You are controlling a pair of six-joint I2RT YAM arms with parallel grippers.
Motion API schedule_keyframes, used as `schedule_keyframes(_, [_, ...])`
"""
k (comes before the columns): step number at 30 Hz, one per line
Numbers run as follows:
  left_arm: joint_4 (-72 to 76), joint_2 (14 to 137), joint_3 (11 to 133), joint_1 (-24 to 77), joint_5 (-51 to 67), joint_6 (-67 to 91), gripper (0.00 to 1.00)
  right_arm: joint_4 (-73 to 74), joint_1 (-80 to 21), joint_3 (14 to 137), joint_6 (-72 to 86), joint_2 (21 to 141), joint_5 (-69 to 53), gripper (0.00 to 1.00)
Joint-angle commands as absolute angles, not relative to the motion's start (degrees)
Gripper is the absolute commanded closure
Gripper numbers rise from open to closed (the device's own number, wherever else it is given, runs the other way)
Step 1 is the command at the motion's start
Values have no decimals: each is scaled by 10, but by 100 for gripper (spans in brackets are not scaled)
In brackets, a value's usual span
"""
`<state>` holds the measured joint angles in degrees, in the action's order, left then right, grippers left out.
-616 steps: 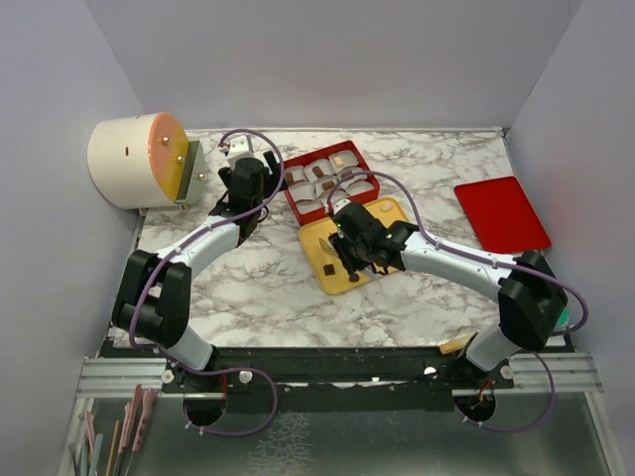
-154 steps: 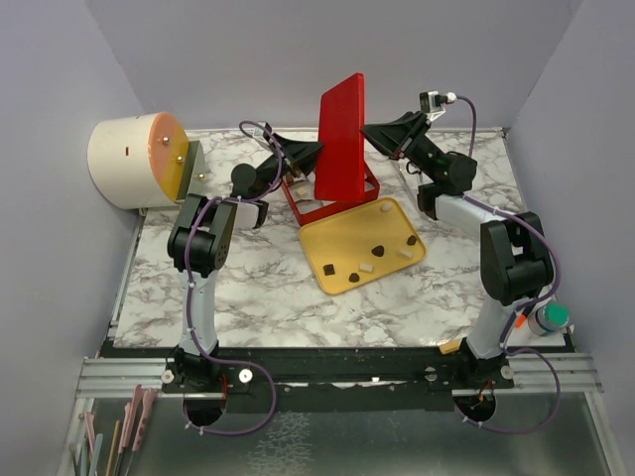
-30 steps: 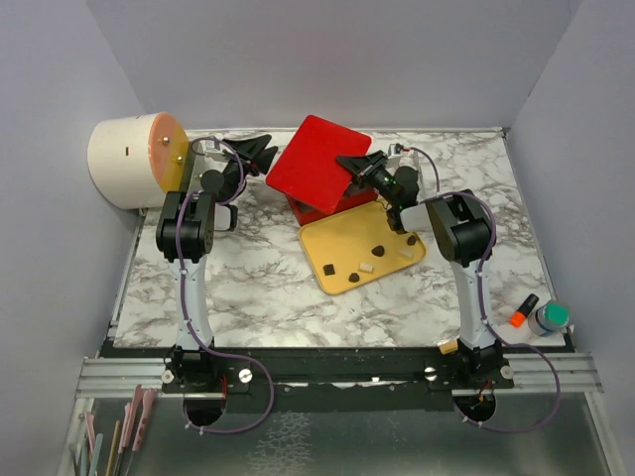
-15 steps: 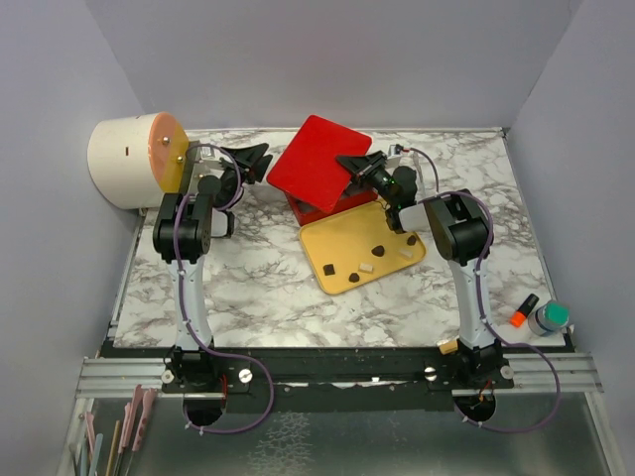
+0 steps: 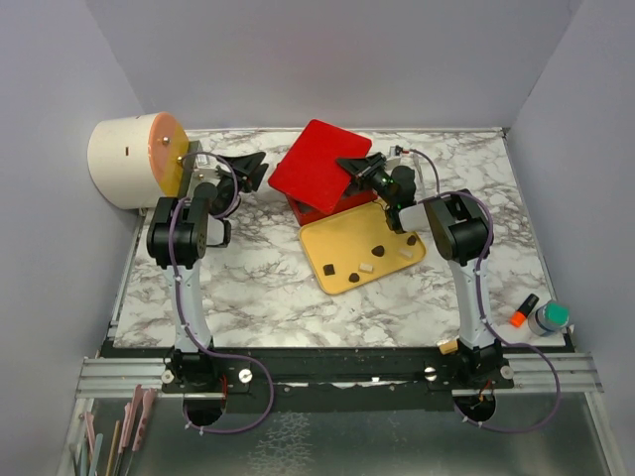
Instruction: Pack the chocolate
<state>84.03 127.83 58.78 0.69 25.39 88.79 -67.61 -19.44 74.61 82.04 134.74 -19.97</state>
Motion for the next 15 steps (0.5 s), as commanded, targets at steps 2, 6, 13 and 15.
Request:
schedule_keyframes(2, [856,1223,534,-14,231,860,30,-705,-200,743,830,1326,-179,100])
schedule_keyframes(6, [829,1189,506,-16,230,836,25,-711,-200,742,836,1318,-178,100])
schedule_keyframes(13, [804,1146,467,-13,234,807,24,-715,-207,746,840,1308,-172,100])
schedule_keyframes(15, [792,1136,457,-11,236,799,23,-716,-211,750,843,1308,-170,100])
